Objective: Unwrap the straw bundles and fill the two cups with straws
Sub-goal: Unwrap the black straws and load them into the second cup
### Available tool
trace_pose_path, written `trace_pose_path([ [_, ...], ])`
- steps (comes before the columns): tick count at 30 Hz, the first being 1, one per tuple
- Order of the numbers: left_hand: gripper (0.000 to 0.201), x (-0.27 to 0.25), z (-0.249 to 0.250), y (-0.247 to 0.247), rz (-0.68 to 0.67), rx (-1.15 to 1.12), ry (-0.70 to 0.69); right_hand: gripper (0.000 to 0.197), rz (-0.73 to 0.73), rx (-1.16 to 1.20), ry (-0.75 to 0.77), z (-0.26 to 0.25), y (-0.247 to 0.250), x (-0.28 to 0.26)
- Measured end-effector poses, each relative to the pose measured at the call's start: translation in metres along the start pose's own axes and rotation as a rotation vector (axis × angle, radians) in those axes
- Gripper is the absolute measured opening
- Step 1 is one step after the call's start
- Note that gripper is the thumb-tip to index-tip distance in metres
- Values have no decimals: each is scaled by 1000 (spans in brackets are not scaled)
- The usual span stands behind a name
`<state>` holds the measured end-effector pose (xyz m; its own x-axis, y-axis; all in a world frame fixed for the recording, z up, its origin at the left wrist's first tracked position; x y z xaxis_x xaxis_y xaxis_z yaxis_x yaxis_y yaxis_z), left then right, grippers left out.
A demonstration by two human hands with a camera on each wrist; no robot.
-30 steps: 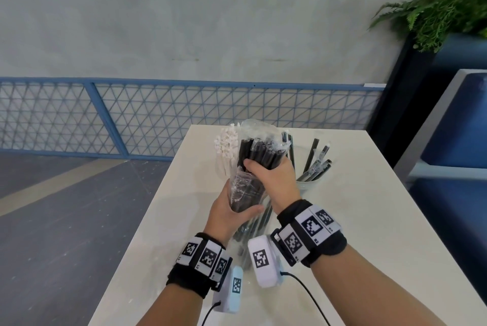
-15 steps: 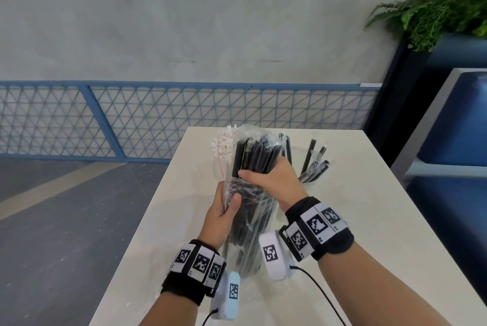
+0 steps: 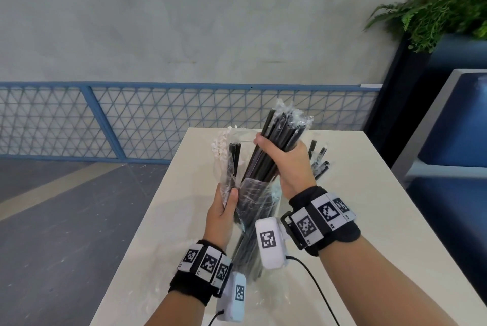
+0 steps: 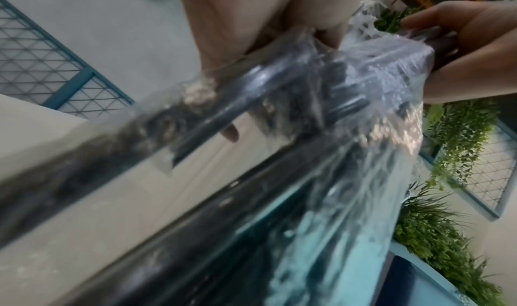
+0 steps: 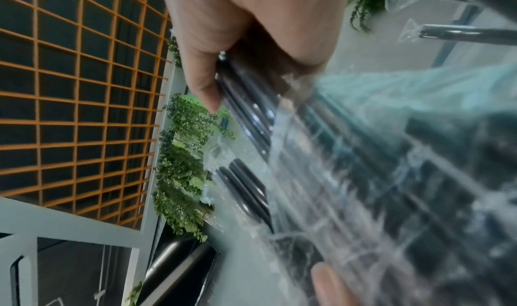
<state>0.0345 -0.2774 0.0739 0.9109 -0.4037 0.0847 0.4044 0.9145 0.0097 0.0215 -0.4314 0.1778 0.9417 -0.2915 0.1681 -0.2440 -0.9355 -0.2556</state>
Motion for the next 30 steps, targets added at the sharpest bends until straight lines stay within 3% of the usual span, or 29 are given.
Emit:
trace_pose_path([
  [4,27,1,-2,-3,6,18,11,22,-152,-205,-54,15,-14,-15],
  [7,26,-1,1,-4,13,40,23,20,-19,-111,-19,11,-1,-14],
  [10,43,-2,5,-5,-2,73,22,18,115,82,19,-1,16,-6],
  [14,19,-5,9,0,27,128,43,30,202,323,20,-8,33,1],
  [21,19,-10,16,3,99,95,37,24,222,468,-16,-11,50,7],
  [26,53,-10,10,8,132,73,93,42,277,433,37,-31,73,10],
  [30,74,-10,2,10,153,67,118,20,354,256,100,-58,98,18],
])
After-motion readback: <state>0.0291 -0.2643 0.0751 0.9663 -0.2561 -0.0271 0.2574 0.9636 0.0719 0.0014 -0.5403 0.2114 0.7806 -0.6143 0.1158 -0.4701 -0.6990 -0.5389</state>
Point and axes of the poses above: each hand's wrist, its own x-axis towards the middle knuckle, its own y-axis out of the back of the hand, z = x × y, the point moved 8 cm from there along x, towards the middle knuckle, and after that the axes turned 11 degrees about -z, right-handed, at the moved point
